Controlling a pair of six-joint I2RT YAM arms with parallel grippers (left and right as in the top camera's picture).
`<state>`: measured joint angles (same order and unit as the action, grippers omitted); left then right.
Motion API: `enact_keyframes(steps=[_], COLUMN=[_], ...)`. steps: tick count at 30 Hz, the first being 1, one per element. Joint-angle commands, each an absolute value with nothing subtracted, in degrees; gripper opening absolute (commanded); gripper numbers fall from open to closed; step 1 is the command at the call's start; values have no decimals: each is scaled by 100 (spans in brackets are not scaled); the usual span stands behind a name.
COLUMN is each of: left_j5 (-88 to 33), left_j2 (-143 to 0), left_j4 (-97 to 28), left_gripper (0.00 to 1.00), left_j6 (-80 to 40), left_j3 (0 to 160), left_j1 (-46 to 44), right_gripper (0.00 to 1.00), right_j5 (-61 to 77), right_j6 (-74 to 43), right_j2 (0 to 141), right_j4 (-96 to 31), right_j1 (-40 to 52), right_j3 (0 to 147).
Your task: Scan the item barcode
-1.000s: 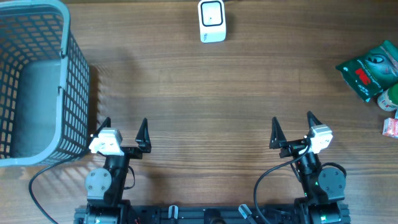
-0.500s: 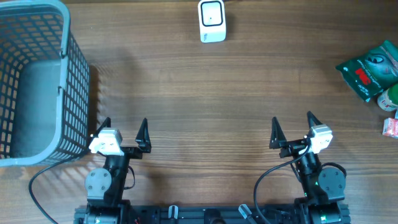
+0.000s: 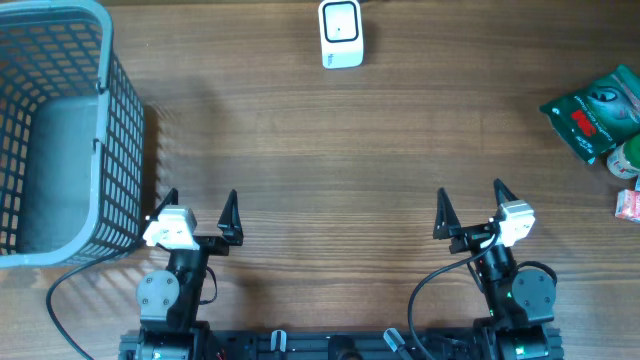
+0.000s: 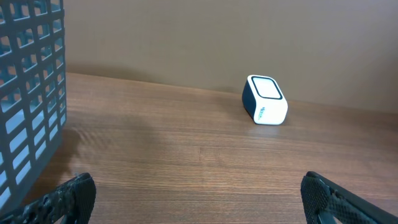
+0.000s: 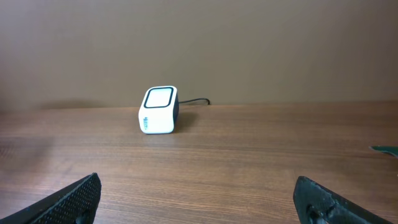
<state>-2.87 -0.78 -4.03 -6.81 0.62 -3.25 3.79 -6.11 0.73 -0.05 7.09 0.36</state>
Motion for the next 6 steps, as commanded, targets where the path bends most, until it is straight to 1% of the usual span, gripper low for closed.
enact_keyframes(steps=[1, 6], left_j5=[-191, -189], left_j2=[-27, -27], left_j4=[-434, -434], left_gripper=[100, 100], left_j6=[-777, -777], left_j3=[32, 32], left_j1=[-272, -272], right_gripper=[100, 99], right_j5=[386, 386], right_j6=[-556, -556], right_j2=[27, 27], right_j4=[10, 10], right_j1=[731, 731], right_j3=[30, 30])
